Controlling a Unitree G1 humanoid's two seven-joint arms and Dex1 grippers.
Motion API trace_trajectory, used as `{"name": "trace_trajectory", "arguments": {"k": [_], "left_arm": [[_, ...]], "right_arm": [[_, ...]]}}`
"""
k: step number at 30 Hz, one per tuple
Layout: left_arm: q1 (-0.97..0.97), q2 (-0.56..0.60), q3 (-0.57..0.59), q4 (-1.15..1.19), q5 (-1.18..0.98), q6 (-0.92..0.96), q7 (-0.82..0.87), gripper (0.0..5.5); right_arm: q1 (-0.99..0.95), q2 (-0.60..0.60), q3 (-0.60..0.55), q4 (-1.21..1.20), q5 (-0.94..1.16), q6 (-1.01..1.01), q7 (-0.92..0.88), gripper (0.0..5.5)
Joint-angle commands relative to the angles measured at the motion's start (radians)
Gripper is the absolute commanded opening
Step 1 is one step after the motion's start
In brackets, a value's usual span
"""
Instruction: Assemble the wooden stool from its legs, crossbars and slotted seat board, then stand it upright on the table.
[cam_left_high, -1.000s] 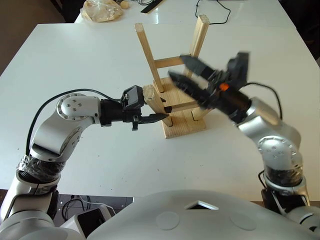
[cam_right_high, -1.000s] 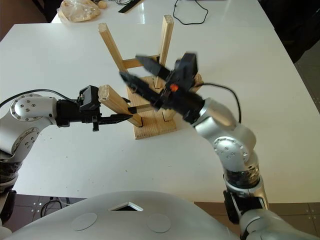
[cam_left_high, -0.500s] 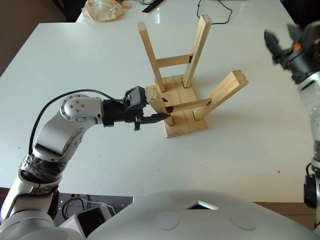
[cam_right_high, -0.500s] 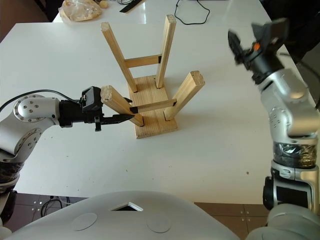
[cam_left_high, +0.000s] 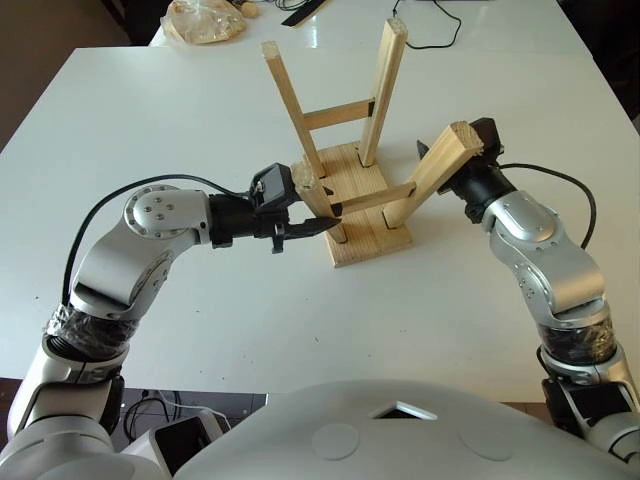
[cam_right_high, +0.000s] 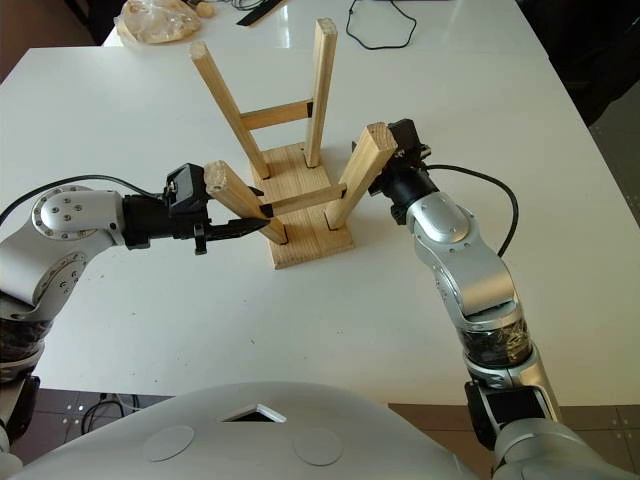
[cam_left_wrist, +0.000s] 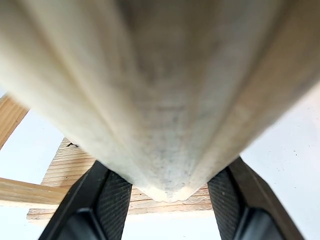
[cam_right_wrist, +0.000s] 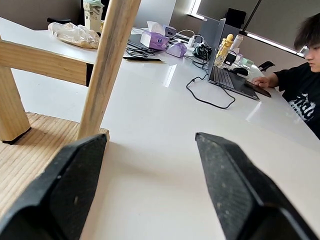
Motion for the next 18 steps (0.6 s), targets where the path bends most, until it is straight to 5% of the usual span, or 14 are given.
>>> {"name": "trace_trajectory", "arguments": {"k": [1,6,10,13,18], "left_arm": [[0.028,-0.001,-0.06,0.036,0.048,0.083,0.015,2.05],[0.001,0.006,-0.015,0.063,0.021,0.099,0.011,2.05],[-0.007,0.011,-0.001,0.071,0.016,0.108,0.01,2.05],[-0.006,0.008,-0.013,0.07,0.022,0.116,0.011,2.05],[-0.019,-0.051,-0.108,0.033,0.046,0.134,0.036,2.05]], "right_arm": [[0.053,-0.075,-0.069,0.192,-0.05,-0.194,0.123,3.27],[0.037,-0.142,-0.23,0.453,-0.105,-0.365,0.13,3.27],[0.01,-0.116,-0.28,0.439,-0.135,-0.379,0.091,3.27],[0.009,-0.003,-0.138,0.159,-0.003,-0.215,0.166,3.27],[-0.073,0.234,0.096,-0.275,0.501,0.178,0.175,3.27]]}}
